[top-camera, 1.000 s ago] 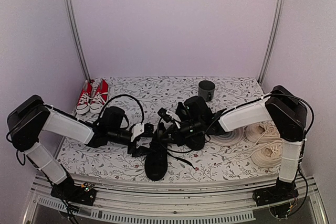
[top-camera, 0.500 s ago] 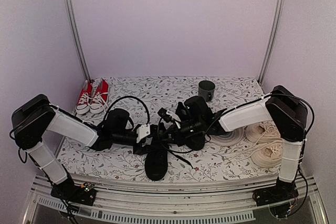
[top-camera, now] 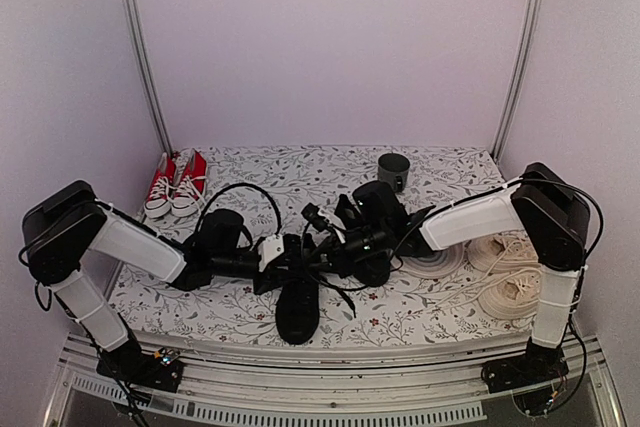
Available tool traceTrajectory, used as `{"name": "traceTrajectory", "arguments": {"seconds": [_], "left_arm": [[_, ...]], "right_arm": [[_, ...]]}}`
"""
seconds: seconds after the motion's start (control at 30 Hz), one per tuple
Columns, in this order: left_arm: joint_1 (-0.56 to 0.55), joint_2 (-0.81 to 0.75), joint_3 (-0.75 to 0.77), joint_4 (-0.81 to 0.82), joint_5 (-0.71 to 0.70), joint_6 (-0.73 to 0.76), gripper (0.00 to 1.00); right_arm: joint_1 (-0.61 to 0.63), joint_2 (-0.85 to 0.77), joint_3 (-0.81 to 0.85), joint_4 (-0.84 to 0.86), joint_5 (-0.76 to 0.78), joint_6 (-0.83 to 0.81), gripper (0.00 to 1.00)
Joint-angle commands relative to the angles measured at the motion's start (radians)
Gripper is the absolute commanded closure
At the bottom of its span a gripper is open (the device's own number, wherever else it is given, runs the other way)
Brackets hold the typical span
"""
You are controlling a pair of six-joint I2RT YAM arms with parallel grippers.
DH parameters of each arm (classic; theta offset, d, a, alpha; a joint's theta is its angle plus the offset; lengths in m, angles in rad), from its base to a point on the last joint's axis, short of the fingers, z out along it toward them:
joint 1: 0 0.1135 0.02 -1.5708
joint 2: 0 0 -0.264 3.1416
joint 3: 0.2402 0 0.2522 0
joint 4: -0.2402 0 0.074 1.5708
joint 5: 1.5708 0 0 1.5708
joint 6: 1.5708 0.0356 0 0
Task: Tie the shoes
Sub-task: Pass from the left arm to the right, then tie the loops with the shoelace on the shoe.
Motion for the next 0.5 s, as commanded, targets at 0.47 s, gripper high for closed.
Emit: {"name": "traceTrajectory", "arguments": {"seconds": [0.47], "left_arm": [[0.037,0.01,-0.027,0.122,0.11,-0.112,1.0]], "right_arm": [[-0.005,-0.044,-0.022,-0.01,-0.06,0.002,0.99]]}}
